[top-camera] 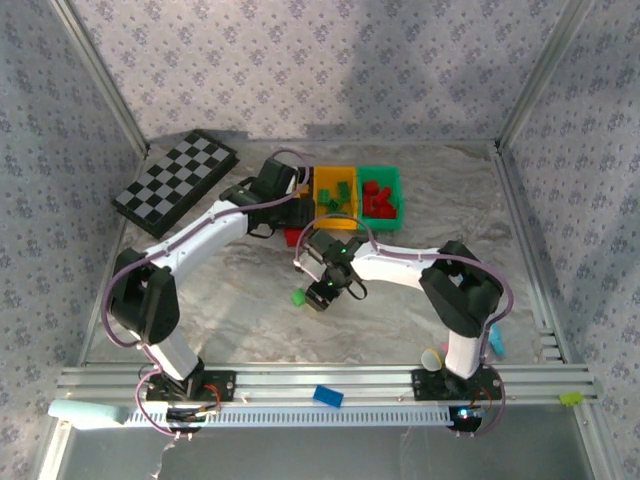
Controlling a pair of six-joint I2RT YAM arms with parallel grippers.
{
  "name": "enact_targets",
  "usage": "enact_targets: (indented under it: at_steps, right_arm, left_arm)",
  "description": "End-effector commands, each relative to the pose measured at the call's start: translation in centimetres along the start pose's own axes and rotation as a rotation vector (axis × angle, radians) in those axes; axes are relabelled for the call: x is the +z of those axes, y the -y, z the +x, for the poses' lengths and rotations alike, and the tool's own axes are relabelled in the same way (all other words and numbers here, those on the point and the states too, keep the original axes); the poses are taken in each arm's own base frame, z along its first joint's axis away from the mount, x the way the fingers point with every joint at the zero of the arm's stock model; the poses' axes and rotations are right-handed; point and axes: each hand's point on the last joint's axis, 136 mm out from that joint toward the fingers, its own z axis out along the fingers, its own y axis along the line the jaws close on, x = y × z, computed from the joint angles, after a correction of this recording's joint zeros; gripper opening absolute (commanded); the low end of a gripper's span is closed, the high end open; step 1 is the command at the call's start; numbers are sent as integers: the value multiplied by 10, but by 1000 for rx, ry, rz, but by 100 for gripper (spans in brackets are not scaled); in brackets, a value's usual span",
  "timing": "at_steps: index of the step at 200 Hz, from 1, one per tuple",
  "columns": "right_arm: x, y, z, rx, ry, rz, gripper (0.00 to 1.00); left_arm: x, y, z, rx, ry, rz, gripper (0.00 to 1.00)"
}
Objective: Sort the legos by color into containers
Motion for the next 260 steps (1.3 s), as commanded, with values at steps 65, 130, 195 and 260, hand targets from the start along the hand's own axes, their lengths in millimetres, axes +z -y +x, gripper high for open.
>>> enact_targets:
  at_steps: [65,130,195,260]
  right_arm:
    - [-37,38,-20,119,122,32,37]
    - [-93,138,-89,347,344,162,38]
    - [-88,214,-132,446,374,264,39]
    - [-82,253,-152,479,386,313,41]
  left_arm:
    - [-21,-2,12,-59,38,60,79]
    - [-36,-6,82,-45,-22,113,79]
    - [-48,11,142,61,-156,156,78]
    - [-40,25,179,100,-246,172,77]
